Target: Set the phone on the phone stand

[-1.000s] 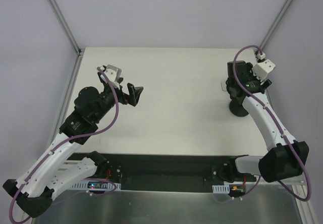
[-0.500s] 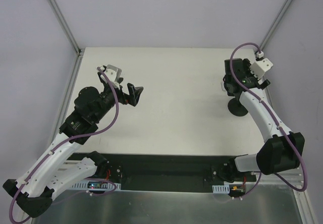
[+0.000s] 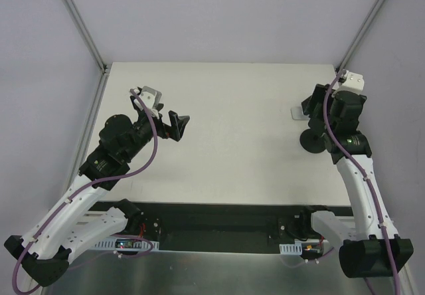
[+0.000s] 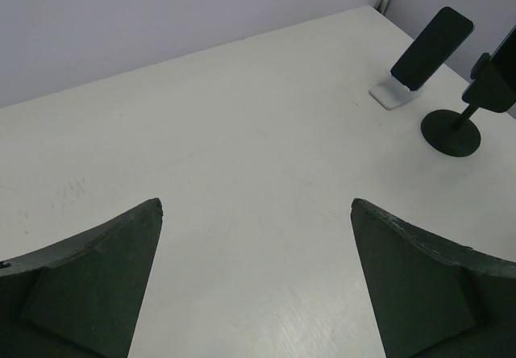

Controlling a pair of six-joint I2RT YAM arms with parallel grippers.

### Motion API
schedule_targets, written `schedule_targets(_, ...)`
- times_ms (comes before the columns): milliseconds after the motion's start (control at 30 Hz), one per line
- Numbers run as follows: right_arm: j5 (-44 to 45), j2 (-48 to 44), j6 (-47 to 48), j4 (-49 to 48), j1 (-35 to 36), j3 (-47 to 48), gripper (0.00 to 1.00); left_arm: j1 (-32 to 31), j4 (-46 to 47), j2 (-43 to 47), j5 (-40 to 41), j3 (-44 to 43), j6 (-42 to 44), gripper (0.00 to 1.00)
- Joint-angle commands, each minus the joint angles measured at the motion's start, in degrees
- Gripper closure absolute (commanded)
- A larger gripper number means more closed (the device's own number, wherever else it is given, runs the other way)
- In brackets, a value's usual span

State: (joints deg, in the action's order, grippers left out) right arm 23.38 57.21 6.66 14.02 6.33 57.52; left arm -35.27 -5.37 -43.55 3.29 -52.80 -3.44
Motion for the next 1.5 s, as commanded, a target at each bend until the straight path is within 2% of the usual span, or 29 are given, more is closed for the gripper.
schedule_targets(0, -18.62, -1.66, 8.11, 1.18, -4.65, 0.75, 0.01, -0.24, 1.67, 0.31, -1.62, -0.03, -0.69, 0.01)
schedule_targets(100, -20.21, -1.66, 9.07, 1.89, -6.15, 0.84, 0.07, -0.24, 1.67, 0.4, -1.71, -0.03, -0.78, 0.01)
schedule_targets(233, -22.84, -0.52, 10.83, 1.01, -9.83, -0.04, 0.22, -0.24, 1.76, 0.4, -1.71, 0.15, -1.04, 0.01)
schedule_targets(267, -27.63, -0.26, 11.01, 0.4, -10.89, -0.3, 0.23, -0.24, 1.76, 0.31, -1.71, 0.15, -1.04, 0.01)
schedule_targets(300, -28.81, 0.44, 11.01, -0.04, -12.38, -0.56, 0.24, -0.24, 1.76, 0.39, -1.71, 0.15, -0.95, 0.01)
schedule_targets(467, -28.83, 1.59, 12.5, 0.56, -13.8, -0.48, 0.31, -0.94, 1.85, -0.22, -1.09, 0.24, -0.6, 0.01)
schedule_targets(633, -30.06, 1.59, 10.49, 1.1, -14.06, -1.53, 0.51, -1.12, 1.85, -0.31, -0.92, 0.15, -0.25, 0.01)
schedule_targets(700, -27.25, 1.15, 7.86, 1.8, -14.06, -2.32, 0.57, -1.12, 1.85, -0.22, -0.57, 0.15, -0.34, 0.01)
schedule_targets(733, -26.55, 0.63, 6.89, 2.06, -14.06, -3.45, 0.72, -1.12, 1.76, -0.22, -0.48, 0.15, -0.25, 0.01)
schedule_targets(767, -26.28, -0.51, 5.84, 1.63, -14.06, -4.16, 0.74, -1.12, 1.76, -0.31, -0.48, 0.24, -0.25, 0.01)
schedule_targets(967, -23.73, -3.07, 4.15, 1.0, -14.06, -6.8, 0.72, -1.12, 1.85, -0.92, -0.83, 0.24, -0.43, 0.01)
schedule_targets(1067, -22.51, -2.55, 4.25, 1.01, -14.06, -6.89, 0.74, -1.12, 1.94, -1.19, -0.74, 0.15, -0.43, 0.01)
schedule_targets(1133, -21.97, -2.37, 3.46, 0.92, -14.06, -7.07, 0.8, -1.12, 1.76, -1.36, -0.74, 0.32, -0.42, 0.01)
schedule_targets(1167, -22.49, -2.45, 3.19, 0.57, -14.15, -7.24, 0.8, -1.12, 1.85, -1.28, -0.65, 0.32, -0.51, 0.01)
schedule_targets(1200, -22.85, -2.54, 3.01, 0.31, -14.06, -7.24, 0.74, -1.12, 1.85, -1.54, -0.65, 0.32, -0.51, 0.01)
schedule_targets(1233, -22.94, -2.63, 3.01, 0.74, -14.06, -7.07, 0.64, -1.12, 1.85, -1.54, -0.57, 0.41, -0.6, 0.01)
schedule_targets(1267, -24.59, -2.8, 3.1, 1.35, -14.06, -6.63, 0.5, -1.12, 1.85, -1.62, -0.56, 0.33, -0.51, 0.01)
schedule_targets(1300, -24.78, -3.07, 2.93, 2.06, -14.06, -5.67, 0.25, -1.03, 1.85, -1.8, -0.48, 0.32, -0.43, 0.01)
schedule_targets(1333, -24.61, -3.33, 2.66, 4.15, -14.06, -4.97, 0.16, -1.03, 1.85, -1.89, -0.39, 0.41, -0.42, 0.01)
schedule_targets(1400, -24.52, -5.26, 2.49, 6.27, -13.97, -2.51, 0.01, -1.03, 1.85, -2.15, -0.21, 0.32, -0.34, 0.01)
schedule_targets(1467, -23.73, -7.45, 1.61, 10.66, -13.71, -0.4, 0.03, -0.95, 1.85, -2.42, 0.14, 0.32, -0.25, 0.01)
